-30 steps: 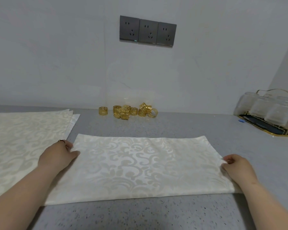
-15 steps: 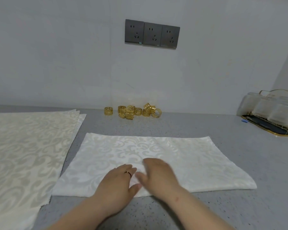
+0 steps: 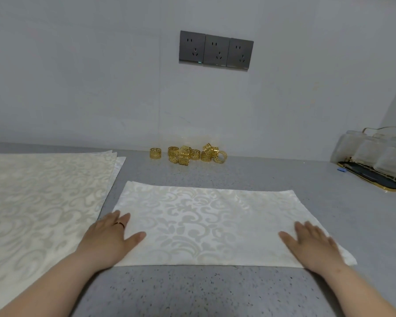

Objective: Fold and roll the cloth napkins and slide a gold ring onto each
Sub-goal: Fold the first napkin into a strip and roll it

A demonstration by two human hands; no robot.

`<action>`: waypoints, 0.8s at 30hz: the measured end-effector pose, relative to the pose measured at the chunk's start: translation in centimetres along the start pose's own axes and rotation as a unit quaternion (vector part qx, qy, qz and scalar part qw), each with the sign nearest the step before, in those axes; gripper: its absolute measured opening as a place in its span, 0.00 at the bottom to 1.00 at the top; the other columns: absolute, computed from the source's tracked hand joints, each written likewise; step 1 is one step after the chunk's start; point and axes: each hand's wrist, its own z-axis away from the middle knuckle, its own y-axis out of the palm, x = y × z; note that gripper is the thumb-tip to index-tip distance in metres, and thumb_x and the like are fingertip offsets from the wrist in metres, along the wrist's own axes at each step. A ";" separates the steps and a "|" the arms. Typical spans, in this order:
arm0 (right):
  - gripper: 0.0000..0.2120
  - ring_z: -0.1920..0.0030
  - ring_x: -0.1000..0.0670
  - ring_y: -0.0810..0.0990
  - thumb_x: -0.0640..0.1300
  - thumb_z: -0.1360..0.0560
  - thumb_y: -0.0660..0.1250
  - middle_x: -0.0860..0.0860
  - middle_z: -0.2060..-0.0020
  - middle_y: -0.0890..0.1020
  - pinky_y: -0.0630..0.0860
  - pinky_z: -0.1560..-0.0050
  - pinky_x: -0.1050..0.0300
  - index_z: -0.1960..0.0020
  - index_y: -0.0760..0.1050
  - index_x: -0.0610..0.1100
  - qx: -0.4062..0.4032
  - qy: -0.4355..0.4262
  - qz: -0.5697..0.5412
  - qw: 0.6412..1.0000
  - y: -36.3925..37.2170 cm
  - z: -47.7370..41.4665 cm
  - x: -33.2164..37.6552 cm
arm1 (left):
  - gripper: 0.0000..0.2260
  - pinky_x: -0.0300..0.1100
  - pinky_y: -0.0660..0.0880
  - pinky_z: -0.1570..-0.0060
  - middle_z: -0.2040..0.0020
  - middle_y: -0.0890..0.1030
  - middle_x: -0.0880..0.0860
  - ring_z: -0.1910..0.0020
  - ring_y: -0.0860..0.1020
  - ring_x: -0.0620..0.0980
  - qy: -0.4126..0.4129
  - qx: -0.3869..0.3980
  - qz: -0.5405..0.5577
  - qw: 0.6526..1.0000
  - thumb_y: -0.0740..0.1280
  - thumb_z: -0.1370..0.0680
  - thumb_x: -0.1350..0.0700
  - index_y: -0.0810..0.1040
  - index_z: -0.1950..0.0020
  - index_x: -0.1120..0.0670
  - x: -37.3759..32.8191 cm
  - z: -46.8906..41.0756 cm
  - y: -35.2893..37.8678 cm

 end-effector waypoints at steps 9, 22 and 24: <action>0.25 0.25 0.45 0.42 0.49 0.19 0.43 0.43 0.25 0.43 0.42 0.26 0.48 0.25 0.41 0.45 -0.079 -0.008 0.070 0.994 -1.3 1.3 2.1 | 0.28 0.43 0.61 0.34 0.29 0.64 0.52 0.30 0.61 0.54 -0.039 -0.060 0.013 0.997 0.53 0.23 0.38 0.58 0.28 0.52 0.1 -1.2 -0.3; 0.70 0.25 0.54 0.38 0.76 0.64 0.17 0.52 0.25 0.41 0.36 0.29 0.57 0.25 0.42 0.52 0.025 -0.289 -0.024 0.957 1.9 3.2 10.3 | 0.14 0.38 0.66 0.67 0.61 0.74 0.51 0.57 0.74 0.51 -0.114 0.009 0.141 0.983 0.71 0.29 0.51 0.71 0.55 0.58 1.8 -3.7 -3.3; 0.70 0.25 0.54 0.38 0.76 0.64 0.16 0.53 0.25 0.41 0.35 0.29 0.58 0.25 0.42 0.52 0.027 -0.288 -0.018 0.957 1.9 3.4 10.2 | 0.13 0.39 0.65 0.66 0.63 0.73 0.52 0.59 0.74 0.52 -0.111 0.016 0.182 0.977 0.72 0.30 0.54 0.70 0.62 0.58 1.9 -3.7 -3.3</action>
